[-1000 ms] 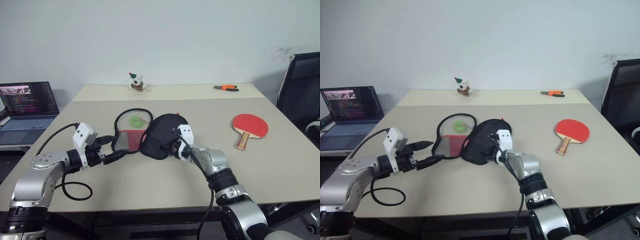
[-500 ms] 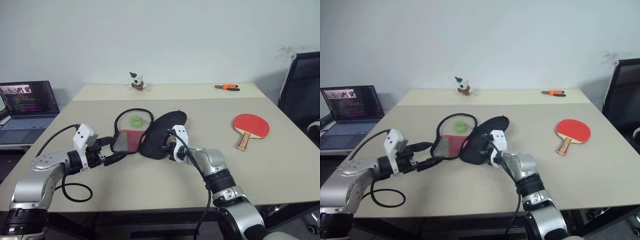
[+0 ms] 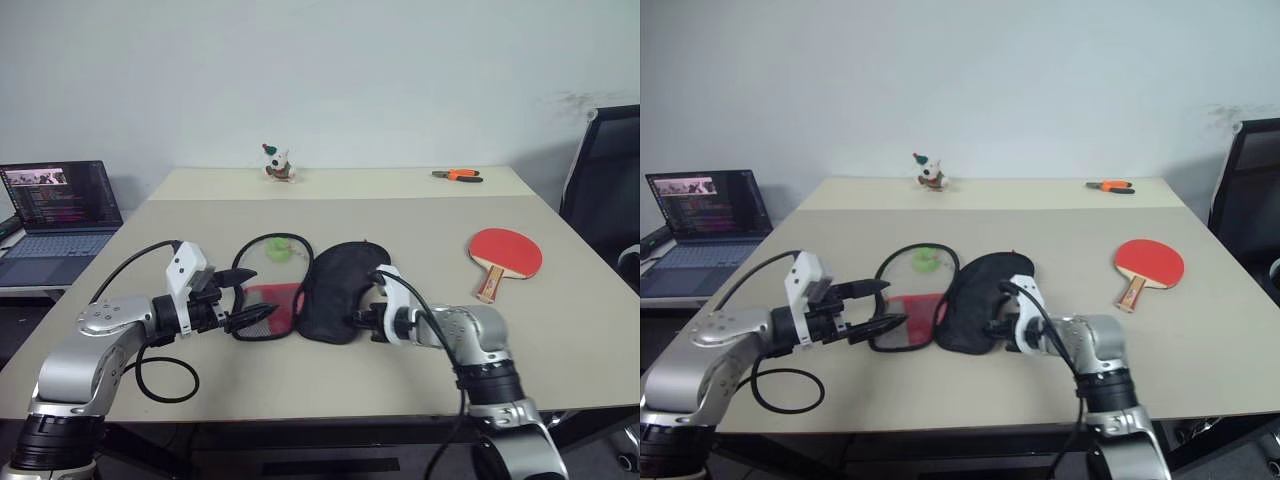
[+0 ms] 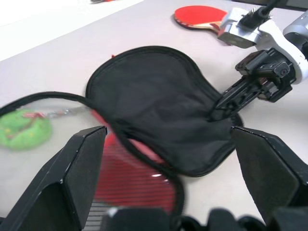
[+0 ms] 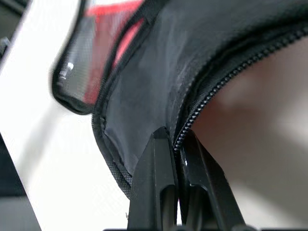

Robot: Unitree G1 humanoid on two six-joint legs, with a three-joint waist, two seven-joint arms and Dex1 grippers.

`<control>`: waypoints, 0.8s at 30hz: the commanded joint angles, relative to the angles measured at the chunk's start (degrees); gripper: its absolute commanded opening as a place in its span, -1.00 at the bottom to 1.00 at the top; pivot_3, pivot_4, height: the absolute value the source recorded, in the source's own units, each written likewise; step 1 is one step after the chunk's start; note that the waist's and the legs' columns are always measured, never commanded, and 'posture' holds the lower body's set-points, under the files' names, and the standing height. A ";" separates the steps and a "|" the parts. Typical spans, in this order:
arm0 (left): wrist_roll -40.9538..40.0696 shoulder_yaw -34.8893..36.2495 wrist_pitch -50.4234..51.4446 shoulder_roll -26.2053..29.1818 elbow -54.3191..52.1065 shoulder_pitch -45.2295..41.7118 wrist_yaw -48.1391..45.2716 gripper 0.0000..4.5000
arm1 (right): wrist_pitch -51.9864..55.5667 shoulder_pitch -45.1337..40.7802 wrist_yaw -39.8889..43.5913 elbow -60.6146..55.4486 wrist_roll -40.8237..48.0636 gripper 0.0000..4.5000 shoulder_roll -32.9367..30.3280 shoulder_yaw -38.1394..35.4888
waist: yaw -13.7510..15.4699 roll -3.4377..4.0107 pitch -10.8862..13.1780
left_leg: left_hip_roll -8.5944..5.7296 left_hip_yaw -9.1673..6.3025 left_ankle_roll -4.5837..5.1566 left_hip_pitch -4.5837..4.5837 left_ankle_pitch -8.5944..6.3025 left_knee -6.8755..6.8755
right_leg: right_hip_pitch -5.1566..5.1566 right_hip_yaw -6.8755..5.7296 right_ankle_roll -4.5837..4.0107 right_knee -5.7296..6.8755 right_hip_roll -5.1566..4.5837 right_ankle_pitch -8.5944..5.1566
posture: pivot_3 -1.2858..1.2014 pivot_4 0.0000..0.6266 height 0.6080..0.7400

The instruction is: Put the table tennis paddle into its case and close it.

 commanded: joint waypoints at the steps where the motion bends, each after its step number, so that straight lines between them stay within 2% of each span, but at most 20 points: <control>1: -0.74 0.53 -0.09 1.39 -1.37 -0.44 -0.96 1.00 | 1.18 -0.06 2.37 -2.99 1.56 -1.00 -2.46 0.39 | -0.15 0.00 0.00 | 0.00 0.02 0.00 0.00 0.00 0.00 | 0.00 -0.02 0.00 0.00 0.01 0.00 | 0.03 -0.52 1.00; 6: -0.18 0.06 -0.41 1.29 -0.80 -0.35 -1.49 1.00 | 0.07 -0.40 6.03 -1.57 0.84 -1.00 -9.49 2.10 | -0.09 -0.01 0.01 | 0.04 0.02 0.00 0.01 0.00 -0.02 | 0.00 -0.03 0.00 -0.01 0.05 -0.01 | 0.03 -0.52 1.00; 11: 0.24 -0.50 -0.61 1.01 -0.22 -0.74 -1.74 1.00 | -3.11 -2.69 8.54 2.45 -0.52 -1.00 -13.57 3.65 | -0.01 -0.02 0.01 | -0.02 0.06 0.00 0.01 0.00 -0.01 | 0.01 -0.03 0.01 -0.02 0.05 -0.01 | 0.03 -0.52 1.00; 20: 0.40 -1.17 -1.08 0.79 0.36 -1.21 -1.79 1.00 | -5.29 -4.15 9.63 6.15 -1.55 -1.00 -14.10 3.58 | 0.01 -0.03 0.02 | -0.01 0.04 0.00 0.00 0.00 -0.02 | 0.01 -0.03 0.01 -0.03 0.05 -0.01 | 0.03 -0.52 1.00; 24: 0.35 -1.44 -1.16 0.67 0.32 -1.33 -1.70 1.00 | -6.05 -3.80 7.77 5.99 -2.34 -0.57 -14.36 2.57 | 0.02 -0.03 0.02 | -0.01 0.04 0.00 0.01 0.00 -0.01 | 0.01 -0.02 0.01 -0.02 0.05 -0.01 | 0.03 -0.52 1.00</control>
